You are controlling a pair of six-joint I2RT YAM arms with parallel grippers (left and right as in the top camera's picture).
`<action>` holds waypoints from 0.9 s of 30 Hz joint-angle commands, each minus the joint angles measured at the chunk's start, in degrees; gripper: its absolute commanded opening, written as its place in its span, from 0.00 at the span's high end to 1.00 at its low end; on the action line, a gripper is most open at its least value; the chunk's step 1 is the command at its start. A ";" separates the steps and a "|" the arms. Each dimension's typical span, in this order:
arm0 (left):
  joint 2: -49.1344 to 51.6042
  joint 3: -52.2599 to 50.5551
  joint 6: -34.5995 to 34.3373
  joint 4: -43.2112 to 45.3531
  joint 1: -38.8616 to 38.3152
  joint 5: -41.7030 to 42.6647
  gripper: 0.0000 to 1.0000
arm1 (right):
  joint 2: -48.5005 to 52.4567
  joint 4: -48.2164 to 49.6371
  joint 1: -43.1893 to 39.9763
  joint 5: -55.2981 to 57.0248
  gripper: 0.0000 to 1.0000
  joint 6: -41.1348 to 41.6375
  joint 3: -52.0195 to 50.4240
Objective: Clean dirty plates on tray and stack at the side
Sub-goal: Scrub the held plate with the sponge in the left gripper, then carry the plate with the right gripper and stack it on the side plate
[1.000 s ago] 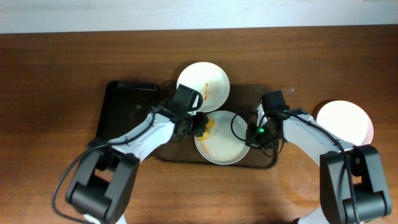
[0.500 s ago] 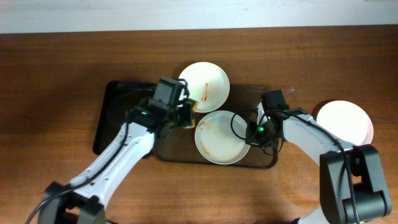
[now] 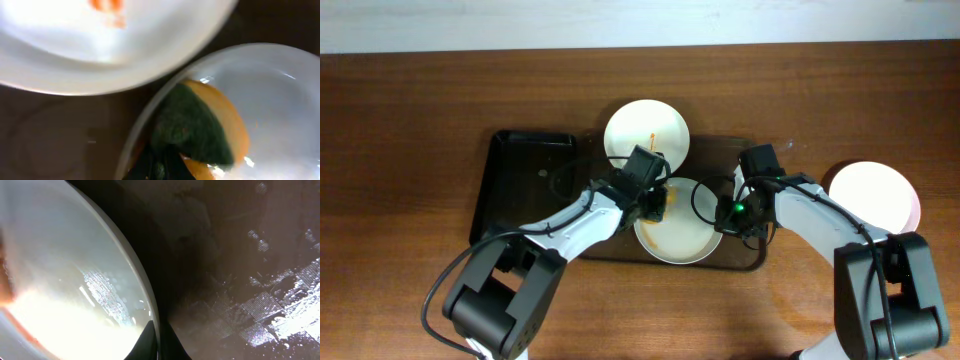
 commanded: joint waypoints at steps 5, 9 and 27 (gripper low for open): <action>-4.72 3.10 0.68 -8.37 0.24 -14.34 1.00 | 0.66 -2.12 0.39 4.46 0.96 0.11 0.20; -12.26 3.13 -0.61 -14.19 0.52 -12.87 1.00 | 0.66 -2.14 0.39 4.44 0.96 0.09 0.20; -17.55 3.13 -0.57 -24.22 18.78 -12.61 1.00 | -4.13 -0.42 0.35 5.75 0.96 -1.46 0.33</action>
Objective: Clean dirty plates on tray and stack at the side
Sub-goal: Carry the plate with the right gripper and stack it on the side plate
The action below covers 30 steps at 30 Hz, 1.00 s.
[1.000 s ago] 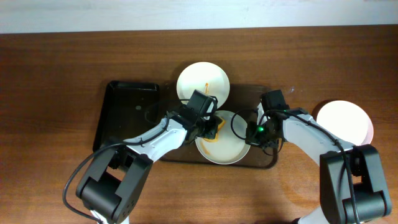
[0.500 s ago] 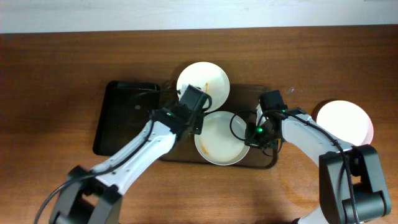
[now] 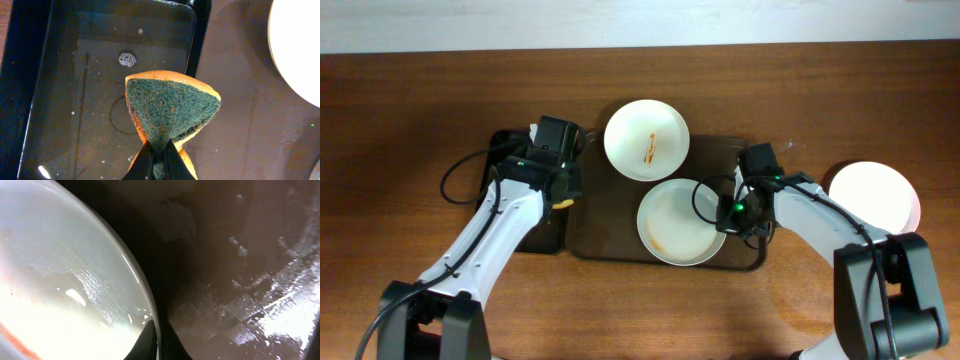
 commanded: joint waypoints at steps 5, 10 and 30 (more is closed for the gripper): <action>-1.68 0.57 -0.55 -0.09 0.26 -0.87 1.00 | -18.91 -2.71 -0.04 18.18 0.96 -6.08 0.76; -1.66 0.57 -0.55 -0.09 0.26 -0.79 1.00 | -24.11 -1.77 3.17 42.93 0.96 -11.19 0.79; -1.46 0.55 -0.55 -0.39 0.24 -0.15 1.00 | -24.06 0.70 -5.51 40.72 0.96 -0.35 2.82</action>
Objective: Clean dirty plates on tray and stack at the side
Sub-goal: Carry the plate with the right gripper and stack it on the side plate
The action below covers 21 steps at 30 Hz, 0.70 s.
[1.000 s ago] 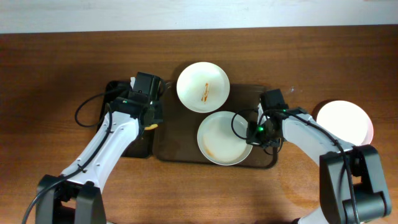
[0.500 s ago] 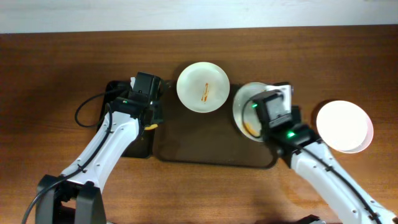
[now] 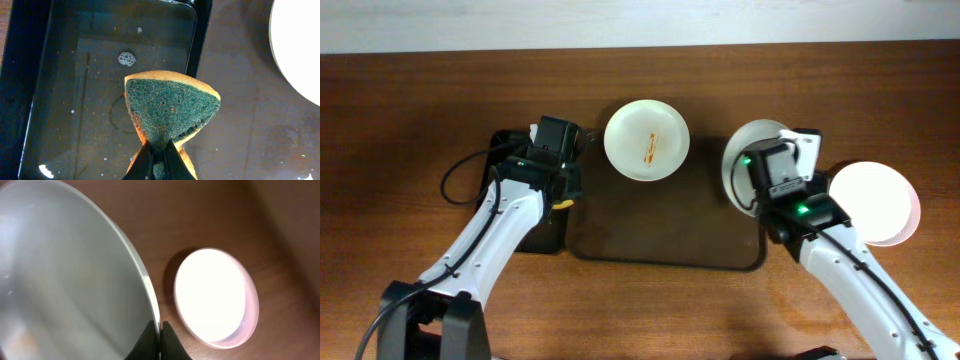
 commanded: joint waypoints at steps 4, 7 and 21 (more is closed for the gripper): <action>-1.44 0.55 -0.55 -0.94 0.24 -0.11 1.00 | -0.83 -2.95 -25.99 -16.61 0.96 11.69 2.78; -1.44 0.55 -0.55 -1.22 0.24 -0.09 1.00 | -0.79 -3.21 -37.00 -20.06 0.96 16.15 2.73; -1.44 0.55 -0.55 -1.36 0.24 1.11 1.00 | 6.93 -1.75 -49.48 -23.71 0.83 17.59 2.73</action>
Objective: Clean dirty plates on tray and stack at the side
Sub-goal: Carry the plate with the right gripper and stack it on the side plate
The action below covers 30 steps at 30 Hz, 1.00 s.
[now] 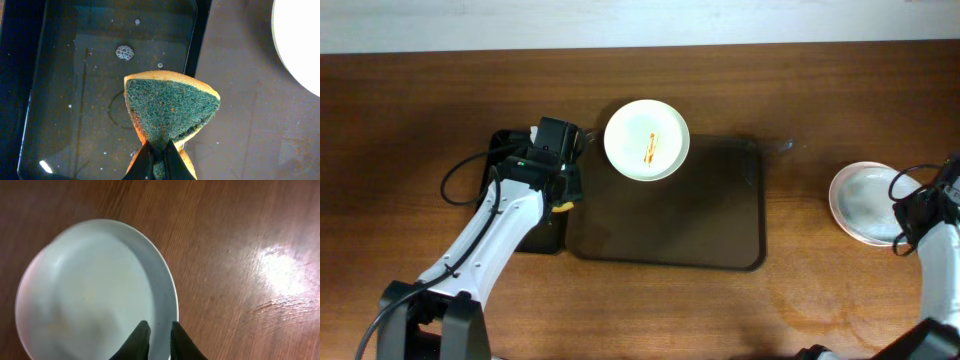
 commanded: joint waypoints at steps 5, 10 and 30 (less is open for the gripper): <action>-1.46 0.55 -0.55 -0.07 0.24 0.46 1.00 | 2.86 6.36 -0.24 -13.05 0.96 -10.93 1.05; -1.46 0.55 -0.55 -0.11 0.24 0.48 1.00 | 11.04 11.06 0.63 -25.03 0.96 -18.69 1.05; -1.46 0.55 -0.55 -1.16 0.24 0.66 1.00 | 12.57 -0.81 19.54 -32.70 0.83 -26.14 8.98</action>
